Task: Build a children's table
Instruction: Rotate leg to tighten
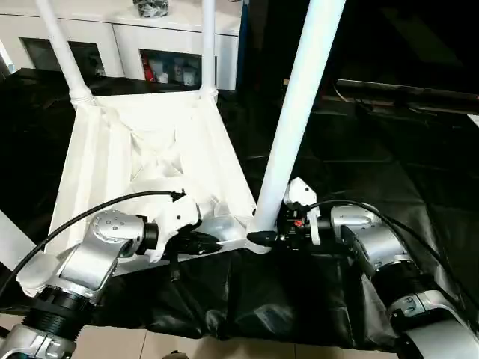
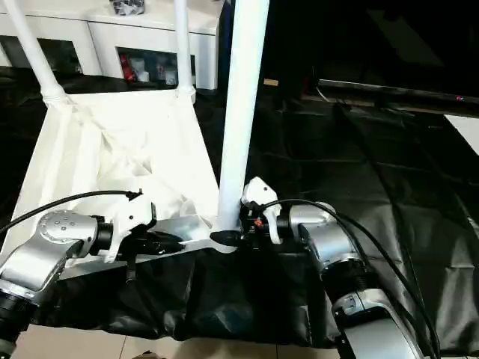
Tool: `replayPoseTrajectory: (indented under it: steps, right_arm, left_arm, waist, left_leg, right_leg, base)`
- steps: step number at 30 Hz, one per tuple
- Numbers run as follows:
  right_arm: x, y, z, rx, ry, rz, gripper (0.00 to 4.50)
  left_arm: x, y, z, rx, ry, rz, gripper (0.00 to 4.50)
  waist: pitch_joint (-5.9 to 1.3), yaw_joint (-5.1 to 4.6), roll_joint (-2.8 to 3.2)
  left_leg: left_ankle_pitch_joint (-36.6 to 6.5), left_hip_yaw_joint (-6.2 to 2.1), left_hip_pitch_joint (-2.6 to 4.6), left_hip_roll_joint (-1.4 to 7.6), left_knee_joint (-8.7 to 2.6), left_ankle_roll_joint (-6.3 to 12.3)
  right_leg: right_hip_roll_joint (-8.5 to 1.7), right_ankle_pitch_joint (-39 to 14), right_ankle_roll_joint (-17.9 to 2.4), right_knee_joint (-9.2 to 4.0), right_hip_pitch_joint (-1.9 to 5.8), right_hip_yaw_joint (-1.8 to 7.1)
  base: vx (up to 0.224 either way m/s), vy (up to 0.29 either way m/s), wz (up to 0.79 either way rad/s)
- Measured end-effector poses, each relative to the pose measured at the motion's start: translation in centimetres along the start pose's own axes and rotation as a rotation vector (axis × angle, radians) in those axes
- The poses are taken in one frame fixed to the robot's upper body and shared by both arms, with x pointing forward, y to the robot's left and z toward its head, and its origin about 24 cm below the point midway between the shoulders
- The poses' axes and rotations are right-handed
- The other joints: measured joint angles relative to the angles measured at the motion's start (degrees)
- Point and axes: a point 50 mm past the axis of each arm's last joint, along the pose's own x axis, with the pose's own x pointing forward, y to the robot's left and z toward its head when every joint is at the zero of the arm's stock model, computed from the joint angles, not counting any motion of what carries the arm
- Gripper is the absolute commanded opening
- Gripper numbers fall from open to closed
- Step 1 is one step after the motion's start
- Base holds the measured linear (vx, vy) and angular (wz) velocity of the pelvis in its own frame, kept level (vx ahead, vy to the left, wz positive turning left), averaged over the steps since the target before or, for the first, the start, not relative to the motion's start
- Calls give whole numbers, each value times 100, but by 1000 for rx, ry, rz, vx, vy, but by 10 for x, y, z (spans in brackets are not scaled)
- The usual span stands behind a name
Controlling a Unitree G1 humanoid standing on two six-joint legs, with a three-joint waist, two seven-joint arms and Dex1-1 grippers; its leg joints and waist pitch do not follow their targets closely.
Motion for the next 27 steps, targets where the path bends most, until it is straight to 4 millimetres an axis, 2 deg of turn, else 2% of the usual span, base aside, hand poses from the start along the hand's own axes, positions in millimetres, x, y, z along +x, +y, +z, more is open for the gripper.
replayPoseTrajectory:
  steps: [2, 7, 14, 17, 19, 22, 23, 27]
  right_arm:
    - [2, -1, -3, 28, -33, -79, 269]
    - [17, -10, -6, 124, -108, -368, 267]
    - [36, -19, -2, 237, -158, -743, 267]
    - [36, -19, -1, 241, -169, -776, 267]
    - [36, -20, 0, 241, -178, -778, 337]
    - [35, -19, 2, 237, -188, -731, 343]
    - [34, -19, 2, 231, -186, -712, 374]
    - [26, -18, 1, 162, -140, -590, 406]
  left_arm:
    - [5, 2, 0, -3, -3, 43, 0]
    - [21, 12, 5, -10, -6, 194, 0]
    - [51, 18, 19, -62, -16, 358, 0]
    - [54, 17, 21, -66, -24, 371, 0]
    - [54, 17, 22, -63, -27, 370, 0]
    - [52, 15, 21, -45, -28, 354, 0]
    - [51, 15, 21, -40, -27, 349, 0]
    - [44, 14, 19, -19, -19, 318, 0]
  waist:
    - [-6, 7, -10]
    - [-8, -82, -13]
    - [-6, -94, -2]
    - [-11, -91, 10]
    - [-12, -90, 12]
    - [-11, -91, 16]
    - [-11, -91, 17]
    - [-8, -106, 20]
  left_leg:
    - [0, 0, 13, 0, 0, 0]
    - [0, -1, 29, 0, 1, -4]
    - [1, -2, 33, -1, -1, -5]
    - [1, -2, 29, -2, -2, -5]
    - [1, -2, 28, -2, -6, -5]
    - [1, -2, 22, -2, -18, -6]
    - [1, -2, 21, -2, -21, -6]
    - [1, -2, 17, -2, -26, -5]
  right_leg:
    - [0, 0, 0, 4, 8, 0]
    - [0, 3, 0, 13, 12, 3]
    - [-1, -1, 11, 9, 8, 5]
    - [-1, 7, 6, 9, 7, 6]
    - [-1, 20, -10, 10, 7, 5]
    - [-1, 15, -2, 8, 0, 3]
    - [-1, 14, -1, 7, -2, 3]
    - [0, 14, -1, 2, -8, 2]
  base:
    - [0, 0, 0]
    - [0, 0, 0]
    - [0, 0, 0]
    - [0, 0, 0]
    - [0, 0, 0]
    - [0, 0, 0]
    - [0, 0, 0]
    - [0, 0, 0]
